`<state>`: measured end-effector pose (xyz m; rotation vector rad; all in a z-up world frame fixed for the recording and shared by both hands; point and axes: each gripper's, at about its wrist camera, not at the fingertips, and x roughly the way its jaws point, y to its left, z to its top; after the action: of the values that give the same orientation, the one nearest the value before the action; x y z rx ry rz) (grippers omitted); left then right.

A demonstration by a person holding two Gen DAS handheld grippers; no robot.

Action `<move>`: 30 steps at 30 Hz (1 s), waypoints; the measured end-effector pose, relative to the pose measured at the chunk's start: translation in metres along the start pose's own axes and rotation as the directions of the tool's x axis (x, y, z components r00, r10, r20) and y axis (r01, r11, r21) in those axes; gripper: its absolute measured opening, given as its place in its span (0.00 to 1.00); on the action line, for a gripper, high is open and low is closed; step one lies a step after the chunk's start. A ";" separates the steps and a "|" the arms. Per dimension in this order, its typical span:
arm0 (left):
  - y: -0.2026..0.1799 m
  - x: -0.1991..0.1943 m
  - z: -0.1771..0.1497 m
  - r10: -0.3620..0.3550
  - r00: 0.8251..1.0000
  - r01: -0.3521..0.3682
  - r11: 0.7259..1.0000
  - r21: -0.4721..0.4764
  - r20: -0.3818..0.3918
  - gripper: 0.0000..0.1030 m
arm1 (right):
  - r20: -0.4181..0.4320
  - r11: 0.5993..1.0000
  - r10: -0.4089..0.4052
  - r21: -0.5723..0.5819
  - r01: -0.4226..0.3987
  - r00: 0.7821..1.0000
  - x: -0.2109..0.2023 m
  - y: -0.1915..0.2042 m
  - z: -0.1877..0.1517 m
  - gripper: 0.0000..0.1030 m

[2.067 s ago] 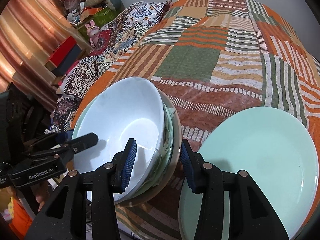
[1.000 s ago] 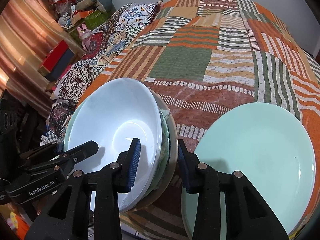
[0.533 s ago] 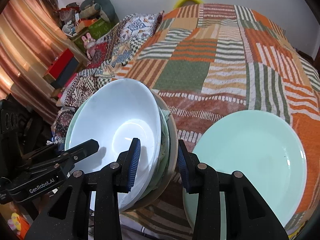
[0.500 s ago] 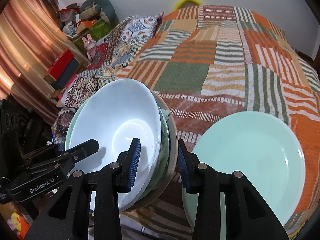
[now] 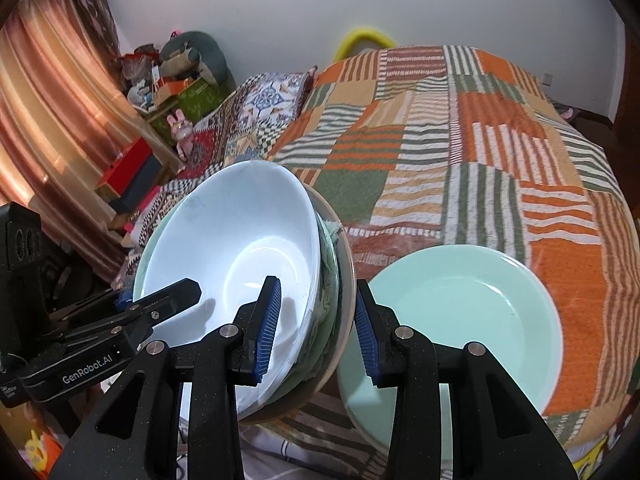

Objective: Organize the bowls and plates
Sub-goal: 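Lift the bowl stack with both tools and lower it onto the plate stack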

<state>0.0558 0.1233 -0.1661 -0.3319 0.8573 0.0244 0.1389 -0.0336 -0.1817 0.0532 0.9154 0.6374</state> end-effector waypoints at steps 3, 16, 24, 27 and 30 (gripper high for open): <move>-0.014 -0.002 0.001 -0.009 1.000 0.009 1.000 0.026 0.007 0.41 | 0.020 1.000 -0.005 0.016 0.005 1.000 -0.010 -0.009 -0.001 0.32; -0.075 0.010 -0.001 -0.048 0.999 0.050 0.992 0.119 -0.023 0.41 | 0.082 0.995 -0.048 0.093 0.040 0.995 -0.050 -0.050 -0.014 0.32; -0.102 0.026 -0.001 -0.059 0.996 0.069 0.982 0.178 -0.061 0.41 | 0.095 0.987 -0.081 0.143 0.067 0.992 -0.065 -0.073 -0.022 0.32; -0.110 0.034 -0.001 -0.059 0.995 0.074 0.978 0.198 -0.078 0.41 | 0.093 0.985 -0.091 0.155 0.076 0.991 -0.067 -0.079 -0.025 0.32; -0.115 0.041 -0.002 -0.061 0.994 0.079 0.974 0.213 -0.093 0.41 | 0.089 0.981 -0.103 0.172 0.086 0.991 -0.068 -0.087 -0.027 0.32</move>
<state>0.0996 0.0087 -0.1658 -0.1585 0.9240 -0.1494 0.1310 -0.1471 -0.1759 0.1891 0.8700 0.4644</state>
